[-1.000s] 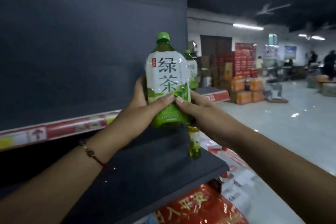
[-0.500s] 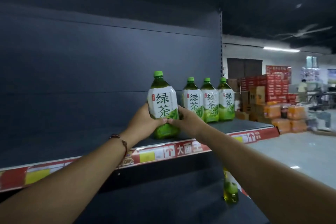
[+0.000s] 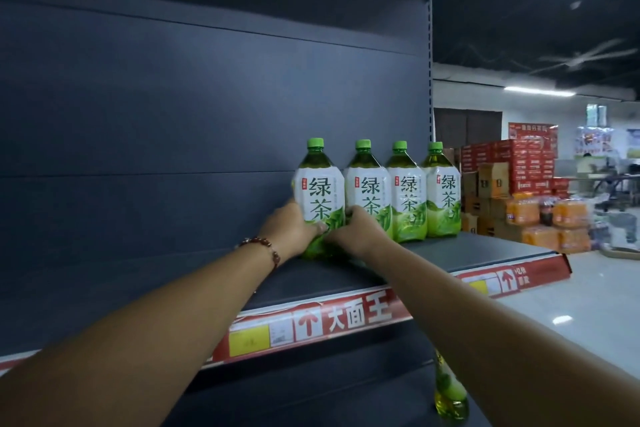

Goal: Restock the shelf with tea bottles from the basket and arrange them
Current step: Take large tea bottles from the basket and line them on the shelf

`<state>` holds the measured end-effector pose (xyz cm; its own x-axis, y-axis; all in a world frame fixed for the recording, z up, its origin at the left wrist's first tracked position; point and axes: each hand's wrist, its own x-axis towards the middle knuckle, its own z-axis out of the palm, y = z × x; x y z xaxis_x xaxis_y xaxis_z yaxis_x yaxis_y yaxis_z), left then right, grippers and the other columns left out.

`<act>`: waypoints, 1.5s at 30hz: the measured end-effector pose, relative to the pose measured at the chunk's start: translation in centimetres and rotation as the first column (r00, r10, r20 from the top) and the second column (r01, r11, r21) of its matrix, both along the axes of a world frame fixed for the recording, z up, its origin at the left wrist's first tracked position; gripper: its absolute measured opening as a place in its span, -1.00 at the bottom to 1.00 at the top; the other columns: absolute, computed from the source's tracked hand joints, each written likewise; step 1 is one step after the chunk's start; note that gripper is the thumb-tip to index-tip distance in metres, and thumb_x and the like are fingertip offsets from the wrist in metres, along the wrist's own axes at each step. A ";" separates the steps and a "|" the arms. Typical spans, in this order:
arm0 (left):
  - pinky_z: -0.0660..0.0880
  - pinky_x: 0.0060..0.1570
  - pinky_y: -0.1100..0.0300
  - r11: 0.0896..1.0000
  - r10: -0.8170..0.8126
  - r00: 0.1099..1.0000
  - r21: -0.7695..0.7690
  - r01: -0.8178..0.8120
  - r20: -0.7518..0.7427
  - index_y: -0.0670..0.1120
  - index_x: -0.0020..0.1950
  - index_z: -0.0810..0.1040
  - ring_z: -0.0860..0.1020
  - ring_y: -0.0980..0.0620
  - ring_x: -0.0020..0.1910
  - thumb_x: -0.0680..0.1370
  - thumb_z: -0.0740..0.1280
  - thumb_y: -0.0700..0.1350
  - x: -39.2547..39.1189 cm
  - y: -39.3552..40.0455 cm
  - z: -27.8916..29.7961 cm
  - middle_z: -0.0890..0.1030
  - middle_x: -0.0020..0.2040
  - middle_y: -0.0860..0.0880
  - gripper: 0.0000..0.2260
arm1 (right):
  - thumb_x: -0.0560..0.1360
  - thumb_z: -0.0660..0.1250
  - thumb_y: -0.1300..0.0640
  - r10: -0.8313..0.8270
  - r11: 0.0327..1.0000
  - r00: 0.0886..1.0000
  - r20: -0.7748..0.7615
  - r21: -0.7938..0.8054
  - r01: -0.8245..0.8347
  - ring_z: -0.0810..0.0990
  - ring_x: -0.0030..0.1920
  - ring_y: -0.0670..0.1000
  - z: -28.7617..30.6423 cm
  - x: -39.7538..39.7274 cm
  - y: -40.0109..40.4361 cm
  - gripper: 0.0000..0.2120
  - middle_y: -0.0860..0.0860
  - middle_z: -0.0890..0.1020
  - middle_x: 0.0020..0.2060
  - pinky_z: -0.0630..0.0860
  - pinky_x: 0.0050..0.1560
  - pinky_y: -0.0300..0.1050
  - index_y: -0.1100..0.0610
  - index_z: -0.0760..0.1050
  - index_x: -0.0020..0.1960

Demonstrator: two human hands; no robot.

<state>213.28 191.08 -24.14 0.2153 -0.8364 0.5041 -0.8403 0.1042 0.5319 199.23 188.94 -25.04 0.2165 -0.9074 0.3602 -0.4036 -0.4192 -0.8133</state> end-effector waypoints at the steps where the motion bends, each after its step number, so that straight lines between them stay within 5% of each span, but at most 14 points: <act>1: 0.56 0.10 0.08 1.000 0.002 1.000 0.001 -0.002 -0.004 -0.01 0.33 0.52 0.61 -0.06 0.14 0.52 0.46 0.06 0.1 -0.4 -0.1 0.63 0.24 -0.01 -0.59 | 0.40 0.48 0.17 0.004 1.000 1.000 0.001 -0.003 -0.004 0.60 0.08 0.09 -0.1 0.0 -0.3 -0.60 0.09 0.61 0.08 0.57 0.16 0.04 0.10 0.45 0.19; 8: 0.56 0.12 0.04 0.996 0.069 0.995 0.050 -0.073 0.075 -0.01 0.34 0.47 0.60 -0.09 0.14 0.53 0.39 0.18 0.4 -0.7 -0.1 0.62 0.25 -0.03 -0.54 | 0.43 0.45 0.16 0.054 0.998 0.994 -0.090 -0.039 -0.058 0.59 0.10 0.06 0.0 -1.2 0.7 -0.58 0.06 0.64 0.11 0.53 0.20 0.00 0.10 0.51 0.27; 12: 0.55 -0.01 0.09 0.965 0.164 0.920 0.134 -0.224 0.356 0.01 0.31 0.53 0.60 -0.10 0.05 0.58 0.24 0.26 -0.9 2.5 0.9 0.63 0.19 -0.07 -0.56 | 0.52 0.37 0.09 -0.065 0.972 0.914 -0.401 -0.233 -0.033 0.50 0.27 0.12 0.3 -4.2 3.5 -0.48 0.08 0.51 0.33 0.45 0.25 -0.03 0.07 0.35 0.45; 15: 0.44 -0.12 0.10 0.964 0.220 0.812 0.009 -0.267 0.540 -0.03 0.24 0.51 0.58 -0.13 0.05 0.59 0.22 0.24 -3.5 6.2 0.6 0.62 0.16 -0.09 -0.59 | 0.56 0.32 -0.02 -0.216 0.923 0.796 -0.565 -0.385 -0.023 0.36 0.43 0.14 -0.3 -7.6 5.8 -0.35 0.07 0.32 0.48 0.36 0.37 0.03 0.02 0.14 0.57; 18: 0.42 0.15 0.00 0.982 0.183 0.780 -0.157 -0.109 0.599 -0.02 0.33 0.44 0.51 -0.14 0.23 0.59 0.19 0.25 -7.0 9.4 -1.3 0.55 0.29 -0.10 -0.55 | 0.58 0.27 -0.09 -0.310 0.885 0.722 -0.619 -0.465 -0.019 0.26 0.48 0.10 -1.7 -11.9 8.2 -0.35 0.04 0.29 0.50 0.22 0.45 -0.01 0.02 0.11 0.58; 21: 0.11 0.52 -0.04 0.993 0.043 0.759 -0.114 0.041 0.650 0.01 0.60 0.16 0.19 -0.11 0.55 0.62 0.09 0.27 -11.5 11.5 -4.4 0.22 0.59 -0.08 -0.40 | 0.59 0.22 -0.16 -0.393 0.859 0.658 -0.643 -0.512 0.014 0.17 0.53 0.08 -4.5 -17.1 10.5 -0.36 0.03 0.28 0.51 0.09 0.51 -0.02 0.01 0.11 0.58; 27: 0.02 0.53 -0.06 0.946 -0.291 0.702 0.085 0.314 0.650 0.03 0.60 0.19 0.13 -0.14 0.58 0.61 0.05 0.29 -21.5 12.6 -14.8 0.17 0.61 -0.10 -0.39 | 0.60 0.19 -0.20 -0.407 0.913 0.534 -0.741 -0.319 0.253 0.09 0.57 0.14 -15.2 -28.9 15.3 -0.32 0.06 0.19 0.56 0.01 0.55 0.01 0.00 0.03 0.60; 31: 0.26 0.43 -0.14 0.866 -0.484 0.641 0.221 0.448 0.596 -0.03 0.51 0.38 0.33 -0.23 0.48 0.57 0.17 0.27 -29.6 13.6 -23.2 0.36 0.52 -0.17 -0.41 | 0.59 0.22 -0.19 -0.353 0.882 0.480 -0.803 -0.114 0.458 0.12 0.55 0.18 -25.1 -37.3 19.8 -0.30 0.10 0.19 0.55 0.05 0.54 0.04 0.03 0.02 0.60; 37: 0.03 0.52 -0.06 0.657 -0.752 0.449 0.501 0.563 0.482 0.05 0.62 0.07 0.07 -0.15 0.59 0.63 0.10 0.26 -41.6 17.2 -35.3 0.04 0.63 -0.13 -0.38 | 0.54 0.27 -0.18 -0.280 0.688 0.441 -0.853 0.141 0.711 0.27 0.47 0.22 -39.3 -48.0 28.3 -0.28 0.15 0.29 0.48 0.23 0.45 0.11 0.03 0.08 0.57; 45: 0.07 0.52 -0.09 0.457 -0.886 0.258 0.636 0.622 0.384 0.02 0.61 0.11 0.12 -0.17 0.57 0.63 0.12 0.23 -50.7 21.2 -44.1 0.13 0.61 -0.14 -0.40 | 0.52 0.31 -0.15 -0.321 0.415 0.402 -0.858 0.254 0.874 0.21 0.51 0.24 -48.8 -55.6 34.2 -0.21 0.17 0.17 0.55 0.22 0.49 0.19 0.03 0.00 0.59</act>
<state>162.55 212.28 -68.27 -0.8372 -0.5353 -0.1119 -0.5455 0.8322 0.0995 143.60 223.11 -73.81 -0.6073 -0.7525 -0.2549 -0.7512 0.6483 -0.1242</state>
